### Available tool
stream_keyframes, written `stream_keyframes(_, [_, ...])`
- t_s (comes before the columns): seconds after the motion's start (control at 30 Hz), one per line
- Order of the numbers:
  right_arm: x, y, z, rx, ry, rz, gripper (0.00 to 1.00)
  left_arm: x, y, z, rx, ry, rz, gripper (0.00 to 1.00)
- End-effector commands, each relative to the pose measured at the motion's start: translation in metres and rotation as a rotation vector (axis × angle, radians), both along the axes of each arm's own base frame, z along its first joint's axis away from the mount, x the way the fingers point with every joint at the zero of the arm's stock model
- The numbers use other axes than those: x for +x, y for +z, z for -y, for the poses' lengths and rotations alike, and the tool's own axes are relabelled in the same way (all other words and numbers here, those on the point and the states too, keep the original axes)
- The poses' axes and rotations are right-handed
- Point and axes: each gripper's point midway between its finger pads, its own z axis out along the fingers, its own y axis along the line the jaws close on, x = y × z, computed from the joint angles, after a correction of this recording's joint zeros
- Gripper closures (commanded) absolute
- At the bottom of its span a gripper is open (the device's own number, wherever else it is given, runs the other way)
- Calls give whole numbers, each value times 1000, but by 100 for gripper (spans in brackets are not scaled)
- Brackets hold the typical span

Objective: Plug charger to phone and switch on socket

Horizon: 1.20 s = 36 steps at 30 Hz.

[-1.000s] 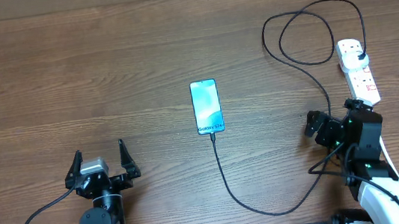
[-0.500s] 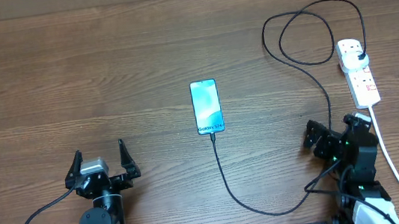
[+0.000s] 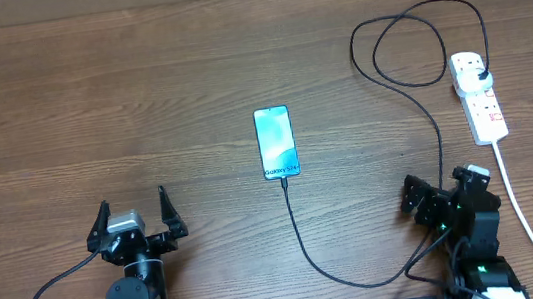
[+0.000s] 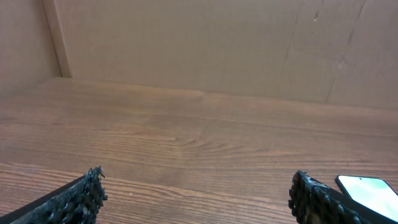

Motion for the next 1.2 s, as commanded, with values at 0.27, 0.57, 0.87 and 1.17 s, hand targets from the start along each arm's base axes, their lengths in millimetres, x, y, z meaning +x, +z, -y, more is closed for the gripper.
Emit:
stream_keyframes(0.27, [18,72,-21,-51,104,330,0,-1,1,-2,29,12,5,0])
stream_keyframes(0.57, [15,131,-35,-52,152,583,0,-1,1,-2,29,12,5,0])
stream_keyframes(0.87, [13,144,-35,-54,151,640,0,-1,1,-2,29,12,5,0])
stream_keyframes(1.17, [13,144,-35,-54,151,640,0,-1,1,-2,29,12,5,0])
